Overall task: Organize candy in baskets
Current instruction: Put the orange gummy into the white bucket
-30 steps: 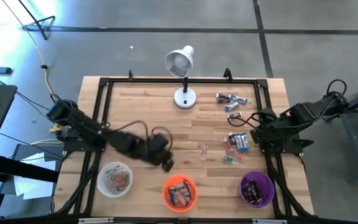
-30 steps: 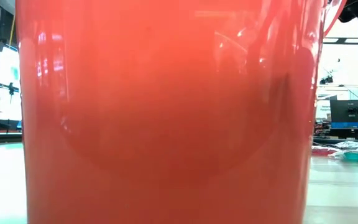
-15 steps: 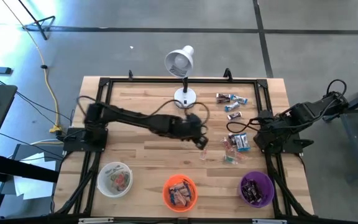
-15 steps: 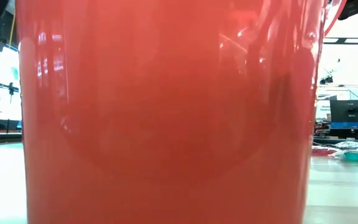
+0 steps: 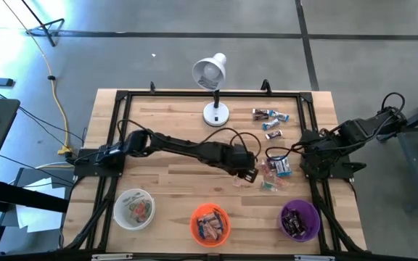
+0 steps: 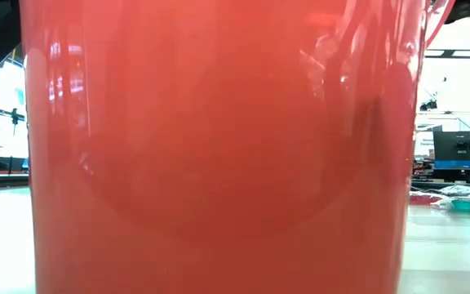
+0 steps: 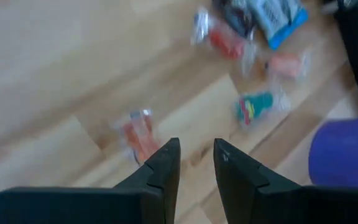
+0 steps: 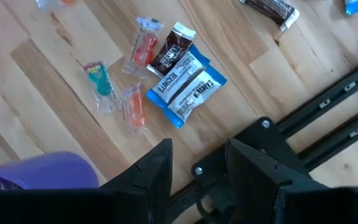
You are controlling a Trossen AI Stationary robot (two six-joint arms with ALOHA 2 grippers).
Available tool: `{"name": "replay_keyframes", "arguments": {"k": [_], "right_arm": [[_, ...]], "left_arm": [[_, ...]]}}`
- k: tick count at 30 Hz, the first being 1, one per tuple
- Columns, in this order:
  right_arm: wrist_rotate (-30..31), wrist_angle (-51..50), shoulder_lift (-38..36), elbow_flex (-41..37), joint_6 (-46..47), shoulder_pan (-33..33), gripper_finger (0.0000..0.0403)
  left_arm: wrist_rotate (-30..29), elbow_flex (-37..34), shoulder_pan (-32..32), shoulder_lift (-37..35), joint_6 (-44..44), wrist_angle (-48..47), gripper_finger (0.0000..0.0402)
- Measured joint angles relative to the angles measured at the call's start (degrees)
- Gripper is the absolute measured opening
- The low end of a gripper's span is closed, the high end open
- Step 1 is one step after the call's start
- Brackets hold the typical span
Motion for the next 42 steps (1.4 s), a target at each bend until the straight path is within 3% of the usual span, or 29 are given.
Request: {"name": "replay_keyframes", "arguments": {"k": [7, 24, 42], "right_arm": [[0.0, 0.0, 0.0, 0.0, -3.7, 0.0, 0.0144], [1.1, 0.0, 0.0, 0.0, -3.5, 0.0, 0.0144], [0.4, 0.0, 0.0, 0.0, -3.5, 0.0, 0.0144]], "left_arm": [[4.8, 0.6, -0.9, 0.8, -2.4, -0.4, 0.0103], [5.1, -1.2, -0.4, 0.9, -2.3, -3.8, 0.0104], [7.4, -1.1, 0.1, 6.6, -2.6, 2.0, 0.0104]]}}
